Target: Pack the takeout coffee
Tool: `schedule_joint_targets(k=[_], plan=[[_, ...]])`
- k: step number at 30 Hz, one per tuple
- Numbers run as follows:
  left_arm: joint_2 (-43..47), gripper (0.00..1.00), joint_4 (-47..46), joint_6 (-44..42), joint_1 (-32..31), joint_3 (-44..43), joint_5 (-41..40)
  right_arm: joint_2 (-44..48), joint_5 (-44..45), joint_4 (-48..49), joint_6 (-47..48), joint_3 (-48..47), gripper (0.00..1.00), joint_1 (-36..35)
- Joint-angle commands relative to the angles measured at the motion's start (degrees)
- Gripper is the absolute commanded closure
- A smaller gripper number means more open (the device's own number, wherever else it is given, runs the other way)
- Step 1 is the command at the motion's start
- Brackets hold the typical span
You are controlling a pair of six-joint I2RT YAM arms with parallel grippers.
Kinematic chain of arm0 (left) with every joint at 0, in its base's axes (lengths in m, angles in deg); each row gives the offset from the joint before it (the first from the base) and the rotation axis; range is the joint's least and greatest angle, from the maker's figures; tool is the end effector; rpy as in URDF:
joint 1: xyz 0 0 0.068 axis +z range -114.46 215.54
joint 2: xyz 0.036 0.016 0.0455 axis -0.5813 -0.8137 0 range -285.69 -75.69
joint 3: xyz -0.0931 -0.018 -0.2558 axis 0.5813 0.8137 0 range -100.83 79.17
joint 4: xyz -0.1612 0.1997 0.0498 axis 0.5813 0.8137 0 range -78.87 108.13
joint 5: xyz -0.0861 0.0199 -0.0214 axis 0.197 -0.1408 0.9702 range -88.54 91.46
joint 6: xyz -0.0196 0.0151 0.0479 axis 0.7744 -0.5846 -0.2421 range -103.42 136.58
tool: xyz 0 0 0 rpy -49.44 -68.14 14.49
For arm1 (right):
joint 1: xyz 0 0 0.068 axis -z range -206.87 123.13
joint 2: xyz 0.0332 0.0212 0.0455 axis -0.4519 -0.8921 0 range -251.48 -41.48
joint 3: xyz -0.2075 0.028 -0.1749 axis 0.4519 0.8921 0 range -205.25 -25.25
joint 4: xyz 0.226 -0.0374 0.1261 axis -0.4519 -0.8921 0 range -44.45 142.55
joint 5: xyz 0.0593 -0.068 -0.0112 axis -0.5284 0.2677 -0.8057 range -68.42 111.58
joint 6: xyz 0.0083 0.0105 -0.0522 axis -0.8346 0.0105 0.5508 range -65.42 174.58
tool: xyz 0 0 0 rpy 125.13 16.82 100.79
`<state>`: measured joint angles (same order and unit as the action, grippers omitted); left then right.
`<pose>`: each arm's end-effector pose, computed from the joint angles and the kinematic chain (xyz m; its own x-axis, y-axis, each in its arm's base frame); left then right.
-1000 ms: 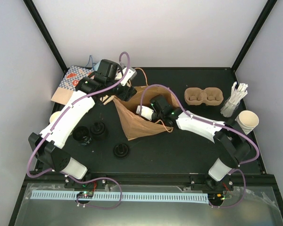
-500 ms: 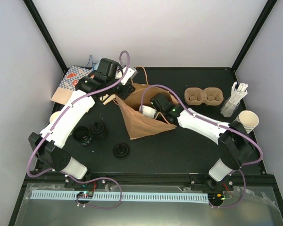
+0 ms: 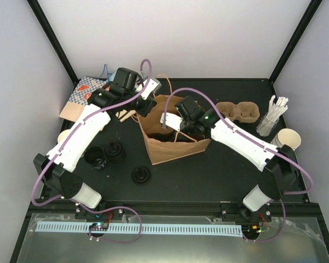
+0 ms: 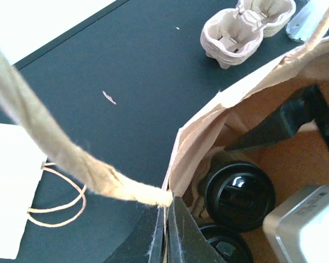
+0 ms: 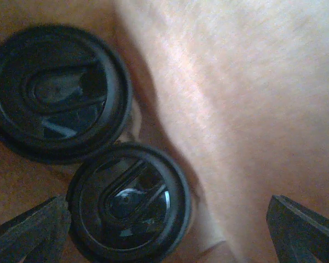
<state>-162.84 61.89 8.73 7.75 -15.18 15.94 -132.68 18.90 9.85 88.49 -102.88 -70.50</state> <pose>0.2799 -0.1575 0.3926 -0.5203 0.4239 -0.7413 0.6893 0.7209 -0.0716 0.2439 0.2349 0.2872 -0.1046 -0.8696 -0.4825 -0.9234 0.2650 -0.2775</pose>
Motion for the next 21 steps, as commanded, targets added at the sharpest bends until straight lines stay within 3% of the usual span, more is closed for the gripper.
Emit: schedule_joint_targets(k=[1, 13, 21], plan=[[-0.43, 0.98, 1.57, 0.23, -0.51, -2.69, 1.71, 2.67, -0.99, -4.38, -3.00, -5.37, 0.00, 0.16], [-1.32, 0.98, 2.17, 1.85, -1.12, -2.56, 0.11, 5.40, 1.07, -5.58, -19.21, -18.72, 0.00, 0.15], [-3.93, 0.99, 0.71, 4.96, -1.03, -4.25, -3.32, 6.48, 12.60, -9.46, -29.34, -29.66, 0.00, 0.14]])
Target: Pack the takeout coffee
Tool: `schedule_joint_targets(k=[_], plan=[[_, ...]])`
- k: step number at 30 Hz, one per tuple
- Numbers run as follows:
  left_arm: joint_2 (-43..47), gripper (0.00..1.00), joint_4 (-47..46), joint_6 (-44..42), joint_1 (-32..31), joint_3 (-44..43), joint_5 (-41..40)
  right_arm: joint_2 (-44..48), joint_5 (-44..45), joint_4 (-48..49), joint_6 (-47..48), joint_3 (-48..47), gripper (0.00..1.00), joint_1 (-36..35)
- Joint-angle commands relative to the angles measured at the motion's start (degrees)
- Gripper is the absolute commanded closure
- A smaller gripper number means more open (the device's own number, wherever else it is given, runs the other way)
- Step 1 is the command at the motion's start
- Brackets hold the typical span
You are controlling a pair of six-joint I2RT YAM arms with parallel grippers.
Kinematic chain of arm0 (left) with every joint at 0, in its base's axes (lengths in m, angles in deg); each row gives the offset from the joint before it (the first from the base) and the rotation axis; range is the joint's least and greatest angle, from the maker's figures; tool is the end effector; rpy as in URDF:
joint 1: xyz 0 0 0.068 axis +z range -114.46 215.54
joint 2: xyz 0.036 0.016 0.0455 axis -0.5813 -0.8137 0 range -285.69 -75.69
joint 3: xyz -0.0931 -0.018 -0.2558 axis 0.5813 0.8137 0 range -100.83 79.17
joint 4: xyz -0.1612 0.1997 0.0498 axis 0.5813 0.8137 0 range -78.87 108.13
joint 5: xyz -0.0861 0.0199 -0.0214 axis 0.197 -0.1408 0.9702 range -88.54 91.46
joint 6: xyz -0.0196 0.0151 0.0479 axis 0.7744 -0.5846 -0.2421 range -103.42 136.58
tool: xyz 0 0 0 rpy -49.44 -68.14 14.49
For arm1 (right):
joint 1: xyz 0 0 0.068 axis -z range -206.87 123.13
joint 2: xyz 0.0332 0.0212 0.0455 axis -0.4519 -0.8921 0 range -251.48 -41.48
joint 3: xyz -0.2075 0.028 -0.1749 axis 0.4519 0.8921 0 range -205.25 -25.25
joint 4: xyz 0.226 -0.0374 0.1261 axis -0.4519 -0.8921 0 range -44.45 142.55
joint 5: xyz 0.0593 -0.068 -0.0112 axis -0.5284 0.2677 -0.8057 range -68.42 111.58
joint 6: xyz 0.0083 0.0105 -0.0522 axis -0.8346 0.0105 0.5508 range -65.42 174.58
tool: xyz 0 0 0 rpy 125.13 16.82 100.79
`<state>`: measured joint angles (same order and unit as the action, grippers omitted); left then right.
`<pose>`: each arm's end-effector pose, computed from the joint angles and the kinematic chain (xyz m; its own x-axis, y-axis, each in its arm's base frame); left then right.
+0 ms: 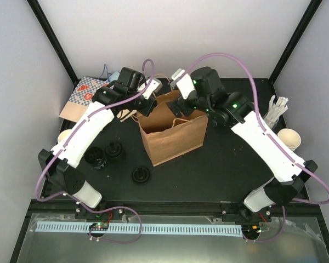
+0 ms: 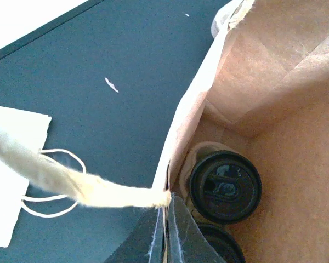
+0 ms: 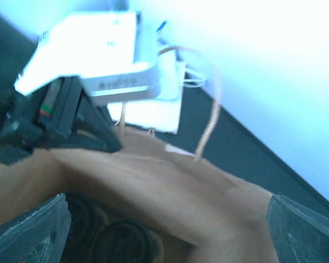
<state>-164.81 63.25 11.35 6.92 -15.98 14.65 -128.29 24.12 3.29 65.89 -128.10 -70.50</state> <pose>0.2847 -0.1645 0.3846 -0.5746 0.4148 -0.7056 0.6605 0.7441 -0.1004 0.2297 0.2169 0.4425 -0.2590 -0.5175 -0.8155 -0.7274 0.6600 -0.1879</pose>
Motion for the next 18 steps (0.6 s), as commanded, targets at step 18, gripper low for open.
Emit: schedule_joint_targets(k=[18], plan=[[-11.72, 0.70, -0.07, 2.56, -0.21, -17.25, -0.09, 15.54, 17.57, -6.02, -14.36, 6.75, 0.00, 13.56]])
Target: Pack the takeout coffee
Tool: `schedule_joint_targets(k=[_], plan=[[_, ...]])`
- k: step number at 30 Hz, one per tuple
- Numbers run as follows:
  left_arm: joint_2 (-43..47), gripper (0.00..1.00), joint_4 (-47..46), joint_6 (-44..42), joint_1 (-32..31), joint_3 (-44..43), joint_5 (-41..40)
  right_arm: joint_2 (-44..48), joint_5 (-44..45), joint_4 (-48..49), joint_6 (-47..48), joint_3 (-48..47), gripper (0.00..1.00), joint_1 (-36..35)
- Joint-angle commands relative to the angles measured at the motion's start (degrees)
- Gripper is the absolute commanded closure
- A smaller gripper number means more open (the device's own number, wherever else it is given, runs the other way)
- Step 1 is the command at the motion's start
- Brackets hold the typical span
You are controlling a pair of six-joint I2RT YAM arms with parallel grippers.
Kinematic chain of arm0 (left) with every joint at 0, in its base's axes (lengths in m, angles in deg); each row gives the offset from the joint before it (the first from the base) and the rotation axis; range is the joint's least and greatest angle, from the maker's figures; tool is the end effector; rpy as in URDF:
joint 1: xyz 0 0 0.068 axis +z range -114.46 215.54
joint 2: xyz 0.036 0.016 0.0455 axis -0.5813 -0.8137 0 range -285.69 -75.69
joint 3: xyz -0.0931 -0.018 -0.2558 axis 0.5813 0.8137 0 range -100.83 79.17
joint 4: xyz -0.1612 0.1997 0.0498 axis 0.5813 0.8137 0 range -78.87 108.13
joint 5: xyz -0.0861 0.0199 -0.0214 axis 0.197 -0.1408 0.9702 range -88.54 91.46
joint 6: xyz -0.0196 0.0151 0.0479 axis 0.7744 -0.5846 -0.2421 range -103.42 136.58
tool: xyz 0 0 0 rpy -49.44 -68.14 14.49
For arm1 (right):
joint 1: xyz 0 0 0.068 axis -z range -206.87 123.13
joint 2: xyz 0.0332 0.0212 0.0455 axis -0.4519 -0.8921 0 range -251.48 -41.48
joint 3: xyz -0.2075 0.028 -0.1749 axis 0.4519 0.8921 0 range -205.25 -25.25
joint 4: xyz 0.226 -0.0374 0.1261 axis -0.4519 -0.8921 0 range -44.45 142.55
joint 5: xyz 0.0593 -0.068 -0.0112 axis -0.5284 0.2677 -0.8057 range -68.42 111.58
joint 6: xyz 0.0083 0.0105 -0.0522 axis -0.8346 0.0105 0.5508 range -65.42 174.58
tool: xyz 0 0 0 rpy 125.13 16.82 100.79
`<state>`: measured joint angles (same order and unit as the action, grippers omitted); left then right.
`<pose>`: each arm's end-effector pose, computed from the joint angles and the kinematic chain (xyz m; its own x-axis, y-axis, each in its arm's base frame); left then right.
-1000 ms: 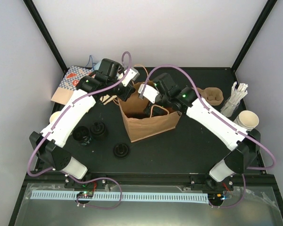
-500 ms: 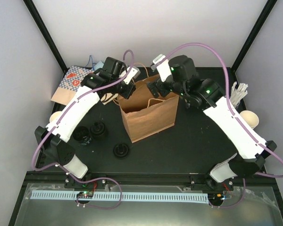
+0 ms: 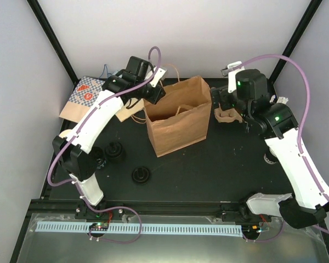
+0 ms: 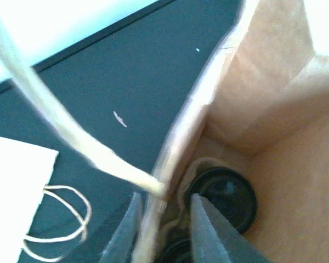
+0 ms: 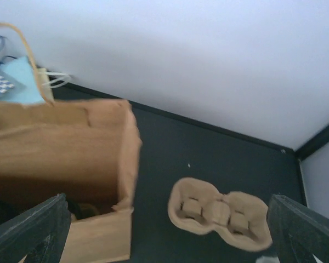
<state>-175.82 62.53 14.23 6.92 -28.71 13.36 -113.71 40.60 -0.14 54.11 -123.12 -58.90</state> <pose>0.3300 -0.1883 0.3907 -0.5808 0.3628 -0.7288 0.6241 0.7732 -0.1125 0.2013 0.1124 0.4761 -0.3877 -0.2334 -0.8918 -0.2522 0.9574 -0.1409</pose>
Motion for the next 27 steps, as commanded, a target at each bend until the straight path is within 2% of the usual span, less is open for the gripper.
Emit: schedule_joint_targets(k=[1, 6, 9, 14, 17, 19, 21, 27], plan=[[-0.34, 0.65, 1.20, -0.23, -0.17, -4.89, 1.05, 1.43, 1.69, -2.78, -2.59, 2.49, 0.00, 1.97], [3.43, 0.34, 2.04, -0.04, -0.14, -3.88, 0.43, 6.28, 0.83, -0.10, -3.24, 8.15, 0.00, 1.97], [6.98, 0.23, 1.60, 0.44, -0.06, -2.52, -0.55, 8.74, 0.64, 0.93, -3.97, 10.46, 0.00, 1.98], [16.36, 0.19, -0.72, 2.04, -0.18, 3.98, -1.48, 11.27, -0.59, 0.03, -7.66, 13.34, 0.00, 1.97], [24.02, 0.17, -3.96, 4.01, -0.12, 11.80, -2.85, 13.39, -0.36, 0.00, -10.91, 16.07, 0.00, 1.97], [30.21, 0.11, -6.96, 5.89, -0.12, 18.23, -4.42, 15.37, 0.03, 0.55, -12.57, 18.05, 0.00, 1.97], [37.07, 0.02, -9.51, 8.81, -0.12, 25.04, -8.37, 17.28, -0.04, 0.69, -14.30, 19.44, 0.00, 1.97], [50.19, 0.01, -12.01, 17.54, 0.32, 42.58, -20.48, 22.68, -5.15, 1.98, -13.83, 23.86, 0.00, 1.97]])
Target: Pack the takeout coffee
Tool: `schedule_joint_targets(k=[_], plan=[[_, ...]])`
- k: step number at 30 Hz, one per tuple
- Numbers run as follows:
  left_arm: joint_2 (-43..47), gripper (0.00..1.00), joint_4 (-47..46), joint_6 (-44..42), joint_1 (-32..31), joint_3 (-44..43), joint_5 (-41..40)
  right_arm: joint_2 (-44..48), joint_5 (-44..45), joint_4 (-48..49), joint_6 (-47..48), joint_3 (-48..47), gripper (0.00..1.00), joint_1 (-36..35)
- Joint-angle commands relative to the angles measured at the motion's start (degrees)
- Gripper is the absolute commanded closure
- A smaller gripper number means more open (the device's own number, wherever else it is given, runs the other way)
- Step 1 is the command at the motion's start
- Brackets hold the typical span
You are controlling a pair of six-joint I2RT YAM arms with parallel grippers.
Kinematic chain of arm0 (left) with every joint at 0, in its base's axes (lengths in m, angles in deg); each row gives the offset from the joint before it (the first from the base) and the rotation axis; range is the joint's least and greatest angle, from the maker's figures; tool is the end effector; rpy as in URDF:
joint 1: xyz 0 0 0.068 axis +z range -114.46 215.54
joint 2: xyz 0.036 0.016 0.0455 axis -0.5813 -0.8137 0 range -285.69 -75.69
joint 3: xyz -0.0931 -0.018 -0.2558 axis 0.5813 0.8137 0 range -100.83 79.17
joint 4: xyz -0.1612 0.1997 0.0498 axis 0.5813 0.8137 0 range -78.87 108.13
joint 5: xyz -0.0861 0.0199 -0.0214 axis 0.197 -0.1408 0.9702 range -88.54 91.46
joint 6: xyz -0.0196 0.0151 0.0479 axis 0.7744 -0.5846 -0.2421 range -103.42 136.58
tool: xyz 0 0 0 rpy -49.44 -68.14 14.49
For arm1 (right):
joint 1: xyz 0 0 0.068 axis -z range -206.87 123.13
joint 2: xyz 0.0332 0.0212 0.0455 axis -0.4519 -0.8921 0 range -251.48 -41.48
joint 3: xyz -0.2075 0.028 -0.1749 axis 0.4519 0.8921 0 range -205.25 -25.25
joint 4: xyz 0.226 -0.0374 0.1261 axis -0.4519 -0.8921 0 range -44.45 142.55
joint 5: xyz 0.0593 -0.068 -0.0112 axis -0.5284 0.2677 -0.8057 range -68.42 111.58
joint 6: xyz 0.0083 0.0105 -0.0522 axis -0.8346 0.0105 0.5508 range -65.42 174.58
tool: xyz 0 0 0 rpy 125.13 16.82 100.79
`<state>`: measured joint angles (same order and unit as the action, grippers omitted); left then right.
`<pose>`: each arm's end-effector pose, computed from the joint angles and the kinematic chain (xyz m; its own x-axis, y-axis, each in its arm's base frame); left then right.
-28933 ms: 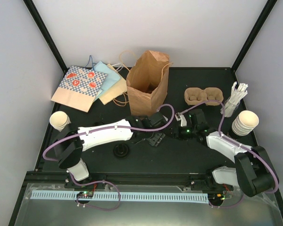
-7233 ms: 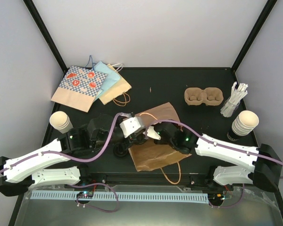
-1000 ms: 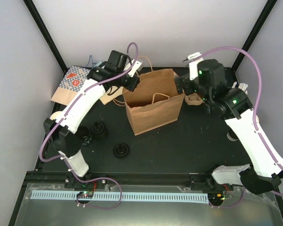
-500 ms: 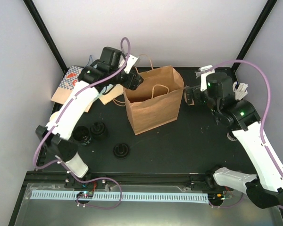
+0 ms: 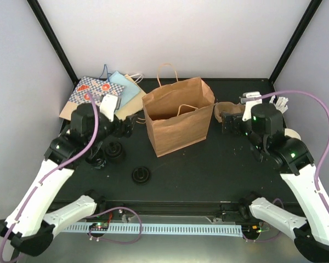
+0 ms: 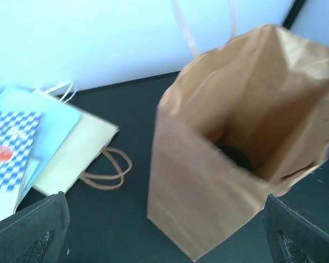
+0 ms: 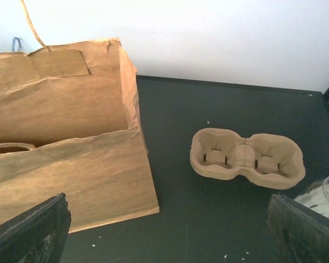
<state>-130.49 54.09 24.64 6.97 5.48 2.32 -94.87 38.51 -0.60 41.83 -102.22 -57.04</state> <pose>0.1582 -0.0866 0.4206 -0.4234 0.0711 -0.9031 0.4352 0.8903 -0.1340 0.1410 0.0701 0.4251 -0.4740 -0.0313 -0.8800 -0.1612 0.9856 0.0518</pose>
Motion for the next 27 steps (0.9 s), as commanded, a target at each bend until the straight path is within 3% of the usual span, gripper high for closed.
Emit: schedule_joint_targets(k=[1, 9, 18, 27], plan=[[7.10, 0.01, -4.57, 7.88, 0.36, 11.29, -10.49, 5.27, -4.28, 3.81, -1.29, 4.69, 0.00, 0.11], [19.49, 0.01, -10.30, 12.70, 0.39, 27.89, -12.65, 12.57, -7.21, 10.97, -0.82, 14.75, 0.00, 0.07], [15.09, 0.01, -6.21, 18.75, 0.37, 32.01, -7.87, 10.66, -1.10, 4.93, -2.22, 13.64, 0.00, 0.11], [14.69, 0.01, -13.67, 19.81, 0.37, 39.27, -5.10, 3.12, 5.04, -3.97, -6.19, 8.63, 0.00, 0.12]])
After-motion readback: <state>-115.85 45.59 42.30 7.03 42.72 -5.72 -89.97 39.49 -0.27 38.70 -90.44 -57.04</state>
